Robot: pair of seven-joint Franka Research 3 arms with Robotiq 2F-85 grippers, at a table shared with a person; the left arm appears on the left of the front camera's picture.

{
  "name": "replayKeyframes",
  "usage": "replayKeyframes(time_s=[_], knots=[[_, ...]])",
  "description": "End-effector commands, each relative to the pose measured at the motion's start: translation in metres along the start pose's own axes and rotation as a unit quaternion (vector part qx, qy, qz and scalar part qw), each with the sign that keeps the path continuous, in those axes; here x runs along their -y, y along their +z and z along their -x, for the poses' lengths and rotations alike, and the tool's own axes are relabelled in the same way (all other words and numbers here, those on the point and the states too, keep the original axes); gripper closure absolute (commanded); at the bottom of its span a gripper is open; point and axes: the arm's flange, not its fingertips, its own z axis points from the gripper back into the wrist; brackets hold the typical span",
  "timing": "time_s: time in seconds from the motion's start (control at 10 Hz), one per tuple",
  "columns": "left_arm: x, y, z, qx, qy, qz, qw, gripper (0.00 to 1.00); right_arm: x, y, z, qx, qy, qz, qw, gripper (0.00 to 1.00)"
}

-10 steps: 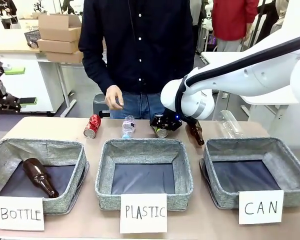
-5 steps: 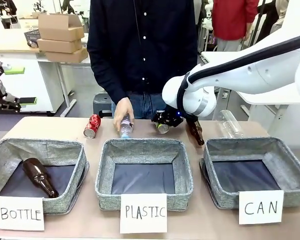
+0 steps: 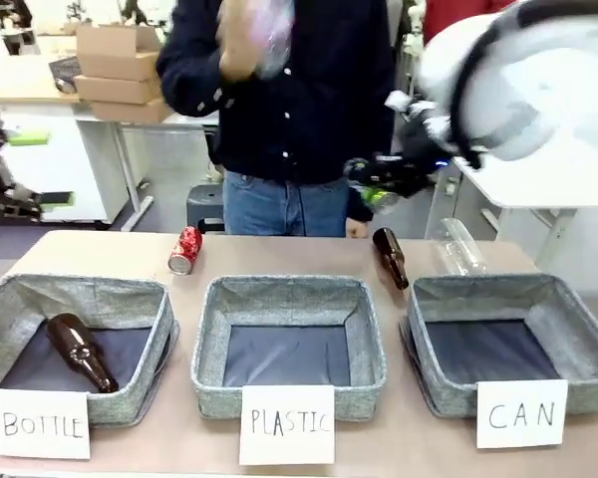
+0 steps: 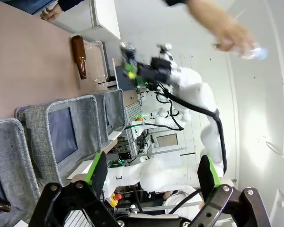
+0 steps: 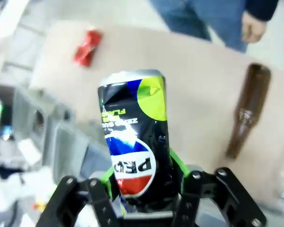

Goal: Sort the can waste into the basket.
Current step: Pick up the can waste from the table and place it in the right Fabric basket.

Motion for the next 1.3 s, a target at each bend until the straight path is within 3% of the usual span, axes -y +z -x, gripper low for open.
replayKeyframes(time_s=[0.0, 0.2, 0.5, 1.1, 1.2], knots=[[0.001, -0.002, 0.001, 0.003, -0.009, 0.013, 1.000, 0.00, 0.001, 0.062, 0.090, -0.014, 0.028, 0.011, 0.999, 1.00], [0.001, -0.002, 0.001, 0.003, -0.009, 0.013, 1.000, 0.00, 0.014, 0.085, 0.160, -0.043, -0.013, 0.113, 0.993, 1.00], [0.001, -0.002, 0.001, 0.003, -0.009, 0.013, 1.000, 0.00, 0.021, 0.080, 0.196, -0.110, -0.079, 0.217, 0.967, 1.00], [0.001, -0.002, 0.001, 0.003, -0.009, 0.013, 1.000, 0.00, 0.019, 0.060, 0.195, -0.145, -0.057, 0.218, 0.963, 1.00], [0.001, -0.002, 0.001, 0.003, -0.009, 0.013, 1.000, 0.00, 0.018, 0.057, 0.199, -0.159, -0.034, 0.212, 0.963, 0.15]])
